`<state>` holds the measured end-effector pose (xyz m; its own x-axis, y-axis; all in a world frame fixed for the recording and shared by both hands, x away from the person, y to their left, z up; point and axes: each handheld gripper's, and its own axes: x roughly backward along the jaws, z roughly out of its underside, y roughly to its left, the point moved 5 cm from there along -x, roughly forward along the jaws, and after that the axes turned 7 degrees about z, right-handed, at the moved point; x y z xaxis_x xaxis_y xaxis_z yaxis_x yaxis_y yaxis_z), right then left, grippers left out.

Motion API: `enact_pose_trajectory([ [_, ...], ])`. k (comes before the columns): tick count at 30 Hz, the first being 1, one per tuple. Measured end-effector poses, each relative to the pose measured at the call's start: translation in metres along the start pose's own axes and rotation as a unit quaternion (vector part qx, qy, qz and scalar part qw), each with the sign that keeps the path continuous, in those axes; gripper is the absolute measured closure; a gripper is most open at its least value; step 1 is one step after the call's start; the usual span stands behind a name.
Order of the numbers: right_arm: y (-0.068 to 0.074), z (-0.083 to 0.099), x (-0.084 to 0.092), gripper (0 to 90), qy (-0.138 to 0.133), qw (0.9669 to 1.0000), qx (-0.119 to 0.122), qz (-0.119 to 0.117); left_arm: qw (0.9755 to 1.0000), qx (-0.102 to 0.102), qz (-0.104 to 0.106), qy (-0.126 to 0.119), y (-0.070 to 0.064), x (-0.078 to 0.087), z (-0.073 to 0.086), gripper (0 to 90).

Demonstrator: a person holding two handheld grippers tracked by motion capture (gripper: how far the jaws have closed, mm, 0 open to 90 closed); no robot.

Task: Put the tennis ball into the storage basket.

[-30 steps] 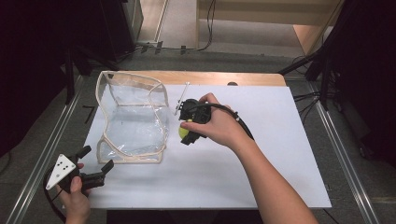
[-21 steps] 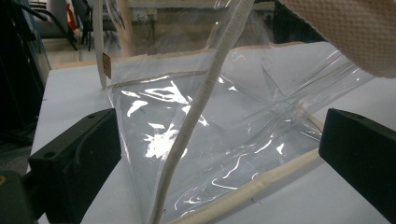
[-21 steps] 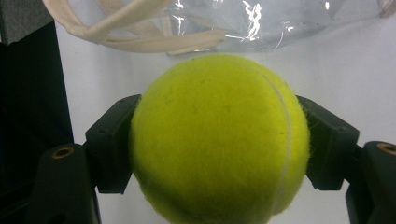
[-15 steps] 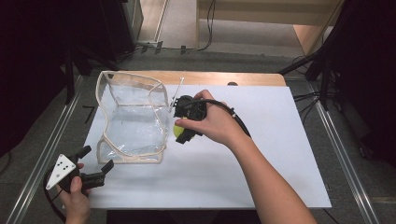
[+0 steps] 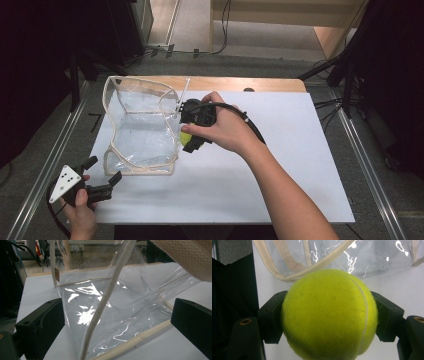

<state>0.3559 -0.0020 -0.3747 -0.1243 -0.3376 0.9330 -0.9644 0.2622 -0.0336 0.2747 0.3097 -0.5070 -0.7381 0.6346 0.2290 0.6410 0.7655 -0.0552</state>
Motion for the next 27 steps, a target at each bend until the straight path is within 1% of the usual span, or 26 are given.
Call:
enact_pose_trajectory([
  [4,0.002,-0.007,0.005,22.4,-0.007,1.0000,0.004,-0.001,1.0000,0.000,0.000,0.001,0.000,0.000,0.000,0.0],
  [9,0.004,-0.012,0.009,22.4,-0.006,1.0000,0.007,-0.002,1.0000,0.000,0.000,0.001,0.000,0.000,0.000,0.0],
  [11,0.006,-0.017,0.011,22.4,-0.010,0.9999,0.014,-0.001,1.0000,0.000,0.000,0.001,0.000,0.000,0.000,0.0],
  [14,0.008,-0.021,0.013,22.4,-0.009,0.9999,0.013,-0.002,1.0000,0.001,0.000,0.001,0.000,0.000,0.000,0.0],
  [15,0.009,-0.024,0.014,22.4,-0.012,0.9998,0.017,-0.002,1.0000,0.000,0.000,0.001,0.000,0.000,0.000,0.0],
  [16,0.010,-0.025,0.015,22.4,-0.011,0.9998,0.017,-0.002,1.0000,0.000,0.001,0.002,0.000,0.000,0.000,0.0],
  [18,0.012,-0.028,0.015,22.4,-0.011,0.9998,0.018,-0.002,1.0000,0.000,0.001,0.001,0.000,0.000,0.000,0.0],
  [19,0.012,-0.030,0.015,22.4,-0.014,0.9996,0.023,-0.002,1.0000,0.000,0.001,0.001,0.000,0.000,0.000,0.0],
  [20,0.013,-0.031,0.016,22.4,-0.010,0.9997,0.020,-0.002,1.0000,0.000,0.001,0.001,0.000,0.000,0.000,0.0],
  [23,0.014,-0.034,0.016,22.4,-0.012,0.9996,0.024,-0.003,1.0000,0.000,0.001,0.001,0.000,0.000,0.000,0.0],
  [24,0.015,-0.037,0.016,22.4,-0.013,0.9995,0.028,-0.004,1.0000,0.000,0.001,0.001,0.000,0.000,0.000,0.0],
  [27,0.017,-0.041,0.015,22.4,-0.011,0.9995,0.029,-0.004,1.0000,0.001,0.001,0.001,0.000,0.000,0.000,0.0],
])
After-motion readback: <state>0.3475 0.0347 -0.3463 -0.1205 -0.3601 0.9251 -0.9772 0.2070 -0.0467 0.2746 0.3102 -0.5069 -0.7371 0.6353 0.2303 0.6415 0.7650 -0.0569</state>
